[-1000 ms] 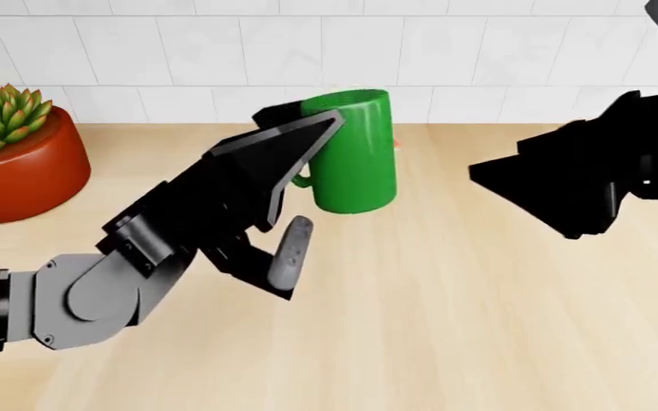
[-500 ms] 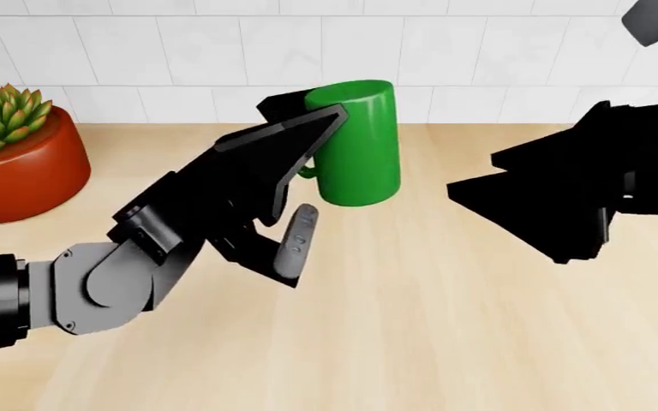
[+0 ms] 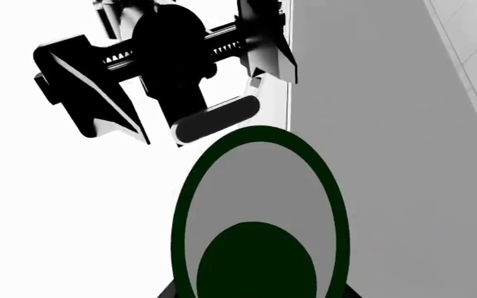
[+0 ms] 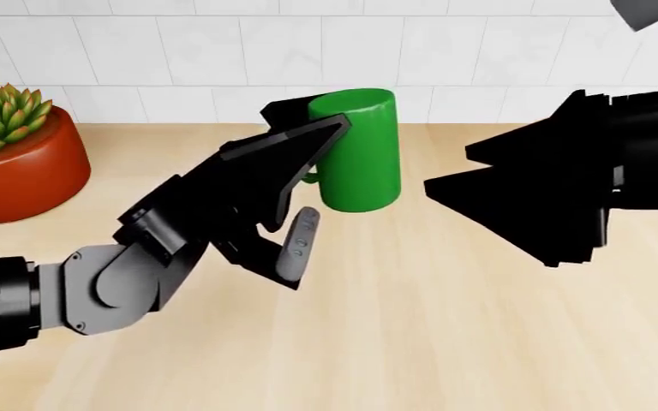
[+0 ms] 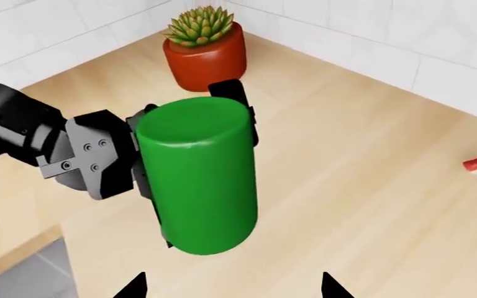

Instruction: A wet mug is on the counter and needs to be dried. Pick it up and place it upside down in the open cabinet.

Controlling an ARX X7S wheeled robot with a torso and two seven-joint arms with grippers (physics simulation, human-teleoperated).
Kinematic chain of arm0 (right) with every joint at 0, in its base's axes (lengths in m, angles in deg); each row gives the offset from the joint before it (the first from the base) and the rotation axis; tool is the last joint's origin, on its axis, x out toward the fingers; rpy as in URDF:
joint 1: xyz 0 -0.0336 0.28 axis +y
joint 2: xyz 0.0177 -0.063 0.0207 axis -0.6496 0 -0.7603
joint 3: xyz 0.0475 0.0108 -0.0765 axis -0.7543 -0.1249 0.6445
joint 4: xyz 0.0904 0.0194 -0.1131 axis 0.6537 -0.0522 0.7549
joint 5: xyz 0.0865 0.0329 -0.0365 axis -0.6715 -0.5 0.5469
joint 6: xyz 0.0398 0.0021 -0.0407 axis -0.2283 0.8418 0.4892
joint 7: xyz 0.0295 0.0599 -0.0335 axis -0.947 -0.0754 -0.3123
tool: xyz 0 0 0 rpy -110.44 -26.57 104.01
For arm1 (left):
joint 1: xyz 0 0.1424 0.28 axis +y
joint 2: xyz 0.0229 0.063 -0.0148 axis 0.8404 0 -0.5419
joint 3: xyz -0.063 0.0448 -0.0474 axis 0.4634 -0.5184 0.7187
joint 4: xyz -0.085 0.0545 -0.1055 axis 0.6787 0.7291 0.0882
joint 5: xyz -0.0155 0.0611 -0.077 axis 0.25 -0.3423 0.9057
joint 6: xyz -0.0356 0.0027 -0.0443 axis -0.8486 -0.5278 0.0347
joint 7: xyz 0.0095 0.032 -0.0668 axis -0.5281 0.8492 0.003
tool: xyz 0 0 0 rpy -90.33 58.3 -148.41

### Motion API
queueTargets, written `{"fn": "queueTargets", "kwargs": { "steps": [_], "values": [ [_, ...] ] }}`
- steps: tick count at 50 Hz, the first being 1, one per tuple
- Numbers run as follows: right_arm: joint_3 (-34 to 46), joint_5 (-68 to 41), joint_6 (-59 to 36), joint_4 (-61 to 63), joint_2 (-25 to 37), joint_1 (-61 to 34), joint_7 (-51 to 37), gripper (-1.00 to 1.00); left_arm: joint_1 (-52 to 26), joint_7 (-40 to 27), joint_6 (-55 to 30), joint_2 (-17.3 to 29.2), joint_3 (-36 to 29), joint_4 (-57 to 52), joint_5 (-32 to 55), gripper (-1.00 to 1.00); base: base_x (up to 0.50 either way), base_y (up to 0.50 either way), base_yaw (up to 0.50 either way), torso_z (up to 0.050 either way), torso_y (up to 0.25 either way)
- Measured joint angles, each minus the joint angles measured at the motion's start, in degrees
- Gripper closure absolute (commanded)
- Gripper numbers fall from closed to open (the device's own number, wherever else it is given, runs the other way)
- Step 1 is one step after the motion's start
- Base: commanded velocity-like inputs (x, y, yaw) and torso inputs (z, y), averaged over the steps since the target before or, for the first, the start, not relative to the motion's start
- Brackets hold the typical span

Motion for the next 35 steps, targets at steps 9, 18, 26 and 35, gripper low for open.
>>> {"fn": "queueTargets", "kwargs": {
  "steps": [9,18,26,35],
  "values": [
    [0.1,-0.46,0.56,0.96,-0.35,0.22,0.12,-1.0,0.47,-0.39,0.36,-0.64,0.56,1.57,0.14,1.0,0.0,0.0,0.0,0.0,0.0],
    [0.05,-0.81,1.13,1.9,-0.5,0.31,0.21,-1.0,1.12,-0.82,0.82,-1.33,1.03,3.21,0.33,1.0,0.0,0.0,0.0,0.0,0.0],
    [0.02,-0.54,1.72,2.4,-1.06,0.47,0.56,-1.0,1.9,-1.25,1.27,-2.03,1.34,4.5,0.43,1.0,0.0,0.0,0.0,0.0,0.0],
    [0.12,-0.08,2.28,2.75,-1.8,0.52,0.8,-1.0,2.54,-1.43,1.36,-2.39,1.64,4.67,0.18,1.0,0.0,0.0,0.0,0.0,0.0]
  ]
}}
